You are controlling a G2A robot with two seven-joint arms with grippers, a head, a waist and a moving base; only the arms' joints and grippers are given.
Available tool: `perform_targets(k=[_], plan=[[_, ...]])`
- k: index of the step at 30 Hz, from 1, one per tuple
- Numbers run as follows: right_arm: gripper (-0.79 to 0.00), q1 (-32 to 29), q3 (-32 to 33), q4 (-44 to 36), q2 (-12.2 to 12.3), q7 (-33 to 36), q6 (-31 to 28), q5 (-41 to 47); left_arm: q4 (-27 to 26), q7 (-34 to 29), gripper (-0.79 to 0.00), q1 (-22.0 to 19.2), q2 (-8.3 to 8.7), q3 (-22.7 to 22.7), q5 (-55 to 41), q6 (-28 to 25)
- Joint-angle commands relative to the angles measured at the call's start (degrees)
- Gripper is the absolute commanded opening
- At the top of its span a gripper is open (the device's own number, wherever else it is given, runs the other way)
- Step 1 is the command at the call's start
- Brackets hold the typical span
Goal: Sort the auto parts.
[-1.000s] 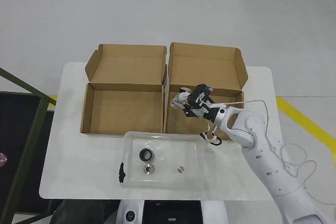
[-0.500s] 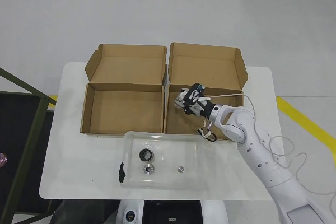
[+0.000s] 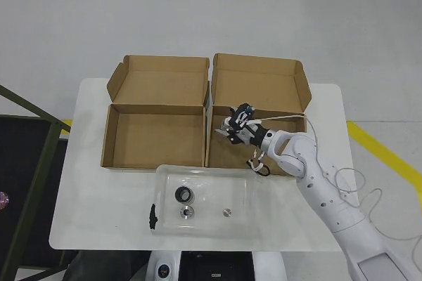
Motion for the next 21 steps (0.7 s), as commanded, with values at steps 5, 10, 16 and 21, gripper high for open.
perform_targets(k=[5, 10, 16, 21], plan=[[-0.058, -2.81, 3.41, -7.90, 1.12, 1.83, -2.09, -1.22, 0.00, 0.00, 0.000, 0.00, 0.00, 0.00, 0.00, 0.00], [-0.037, -6.08, 6.85, -15.62, 2.23, 4.47, -4.54, -1.86, 0.00, 0.00, 0.000, 0.00, 0.00, 0.00, 0.00, 0.00], [-0.037, -10.26, 9.52, -24.26, 3.43, 9.24, -9.27, -1.86, 0.00, 0.00, 0.000, 0.00, 0.00, 0.00, 0.00, 0.00], [-0.031, -13.99, 10.43, -29.87, 4.27, 13.21, -13.20, -1.46, 0.00, 0.00, 0.000, 0.00, 0.00, 0.00, 0.00, 0.00]])
